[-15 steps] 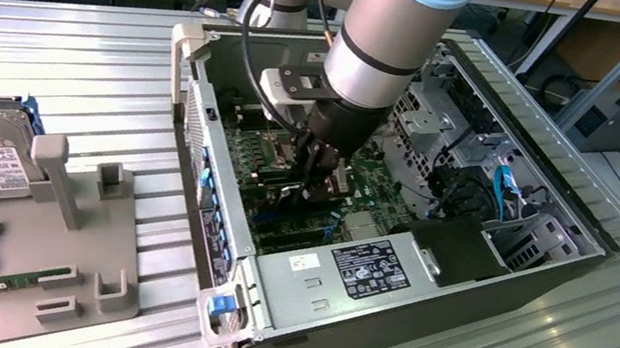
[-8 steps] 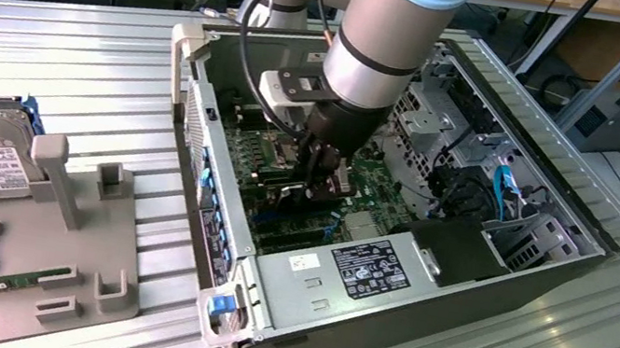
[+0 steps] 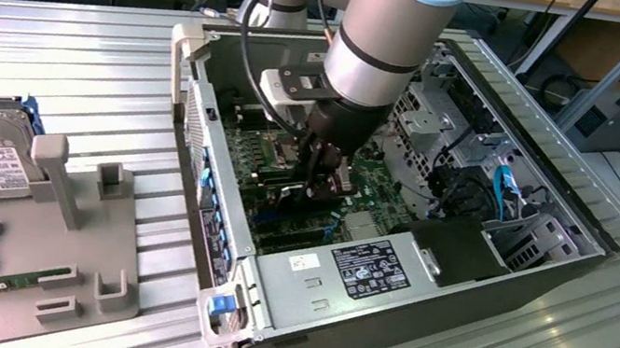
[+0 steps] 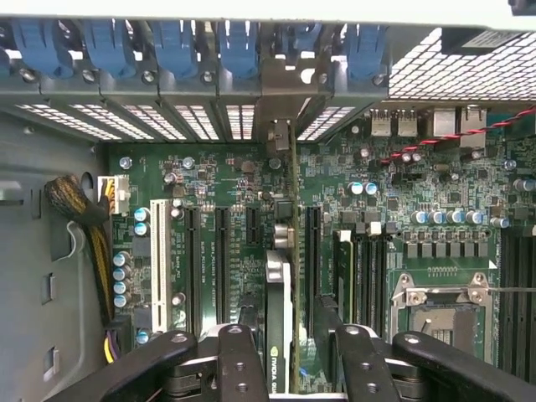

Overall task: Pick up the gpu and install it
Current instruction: 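Insert the gpu into the slot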

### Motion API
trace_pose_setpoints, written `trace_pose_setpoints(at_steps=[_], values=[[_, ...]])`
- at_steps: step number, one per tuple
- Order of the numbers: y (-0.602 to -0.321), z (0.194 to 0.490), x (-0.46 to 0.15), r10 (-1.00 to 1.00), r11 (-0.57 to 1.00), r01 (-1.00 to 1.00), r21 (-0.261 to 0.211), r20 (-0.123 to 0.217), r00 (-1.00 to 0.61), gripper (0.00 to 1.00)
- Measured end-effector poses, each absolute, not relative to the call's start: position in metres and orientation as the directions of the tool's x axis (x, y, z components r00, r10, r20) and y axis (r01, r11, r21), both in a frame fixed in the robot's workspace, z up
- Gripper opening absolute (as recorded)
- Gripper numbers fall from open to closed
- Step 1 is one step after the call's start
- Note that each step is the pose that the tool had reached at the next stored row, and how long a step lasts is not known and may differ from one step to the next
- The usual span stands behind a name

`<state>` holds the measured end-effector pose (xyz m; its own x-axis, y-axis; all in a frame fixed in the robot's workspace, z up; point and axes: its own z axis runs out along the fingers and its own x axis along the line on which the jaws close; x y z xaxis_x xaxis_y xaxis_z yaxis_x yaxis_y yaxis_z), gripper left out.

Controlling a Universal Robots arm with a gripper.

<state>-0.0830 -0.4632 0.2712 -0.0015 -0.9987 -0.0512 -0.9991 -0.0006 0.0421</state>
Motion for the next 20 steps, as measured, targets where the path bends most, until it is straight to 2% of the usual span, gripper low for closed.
trace_pose_setpoints(at_steps=[12, 14, 20], values=[[-0.4633, 0.2684, -0.0839, -0.999, -0.001, -0.999, 0.038, -0.051, -0.001, 0.40], [-0.4633, 0.2685, -0.0839, -0.999, -0.001, -0.999, 0.038, -0.051, -0.001, 0.26], [-0.4632, 0.2684, -0.0839, -0.999, -0.001, -0.999, 0.038, -0.051, -0.001, 0.26]])
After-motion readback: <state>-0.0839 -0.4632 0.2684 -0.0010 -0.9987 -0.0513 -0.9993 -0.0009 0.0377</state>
